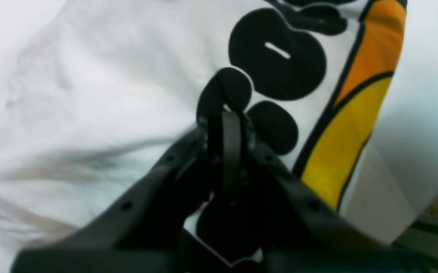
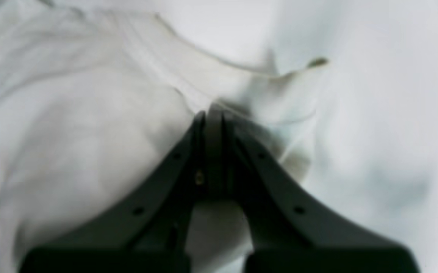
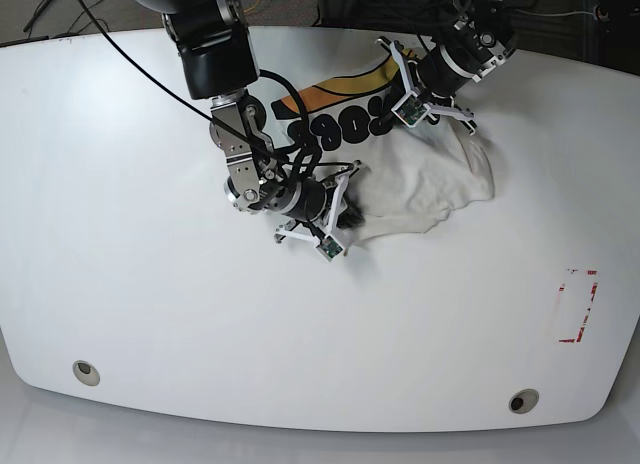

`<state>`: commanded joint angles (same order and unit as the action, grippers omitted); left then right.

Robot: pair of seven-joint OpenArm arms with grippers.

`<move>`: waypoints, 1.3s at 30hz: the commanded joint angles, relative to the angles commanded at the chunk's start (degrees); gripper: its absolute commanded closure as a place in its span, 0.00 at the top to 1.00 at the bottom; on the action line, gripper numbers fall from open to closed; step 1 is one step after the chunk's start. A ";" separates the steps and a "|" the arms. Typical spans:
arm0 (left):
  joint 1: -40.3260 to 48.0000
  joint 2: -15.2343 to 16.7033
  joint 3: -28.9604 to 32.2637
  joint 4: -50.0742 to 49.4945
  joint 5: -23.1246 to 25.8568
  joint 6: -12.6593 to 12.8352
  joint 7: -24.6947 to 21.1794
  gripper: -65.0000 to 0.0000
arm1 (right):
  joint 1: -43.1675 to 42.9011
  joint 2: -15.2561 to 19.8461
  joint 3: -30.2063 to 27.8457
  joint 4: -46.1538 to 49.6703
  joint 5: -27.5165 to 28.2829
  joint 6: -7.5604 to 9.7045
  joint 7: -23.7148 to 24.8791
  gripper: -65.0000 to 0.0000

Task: Layout the t-shirt on the table in an organized manner, then fold the t-shirt properly
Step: 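Hold the bundle with both grippers and fold the printed layer over, then release the bundle with the right gripper and press it with the left gripper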

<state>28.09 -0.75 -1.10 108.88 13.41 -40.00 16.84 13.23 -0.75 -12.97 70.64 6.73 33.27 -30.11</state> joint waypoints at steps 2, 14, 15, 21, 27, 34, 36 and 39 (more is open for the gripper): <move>-0.18 -1.49 0.09 -0.26 0.00 0.00 0.00 0.04 | -0.79 0.44 0.00 0.18 0.00 0.00 -0.09 0.00; -4.04 -7.47 -2.46 -3.16 -0.26 0.00 0.00 0.04 | -8.62 3.25 0.09 11.69 0.09 -0.35 -4.04 0.00; -4.48 -8.00 -2.81 -3.60 -0.26 0.00 0.00 0.04 | -9.23 3.25 0.09 13.10 0.09 -0.35 -4.66 0.00; -4.57 -8.44 -4.31 -3.87 -0.44 0.00 0.00 0.04 | -10.46 3.25 0.09 15.56 0.00 -0.44 -5.98 0.00; -4.57 -8.35 -4.40 -3.60 -0.44 0.00 0.00 0.04 | -10.11 3.16 0.09 15.82 0.00 -0.44 -5.98 0.00; -6.15 -7.91 -4.40 -2.64 -0.44 0.00 -0.18 0.04 | -9.05 5.27 0.35 22.42 -0.18 -0.62 -5.80 0.00; -7.65 -6.86 -4.57 -2.55 -0.35 0.00 -0.18 0.04 | -9.05 6.15 0.35 24.44 -0.35 -0.88 -5.71 0.00; -9.85 -5.36 -6.77 -2.37 -0.35 0.00 -0.26 0.04 | -9.05 7.21 0.35 27.25 -2.37 -2.81 -5.54 0.00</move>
<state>18.24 -6.11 -7.87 106.51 13.05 -40.00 16.57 4.18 6.46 -12.62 97.89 4.35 30.46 -35.65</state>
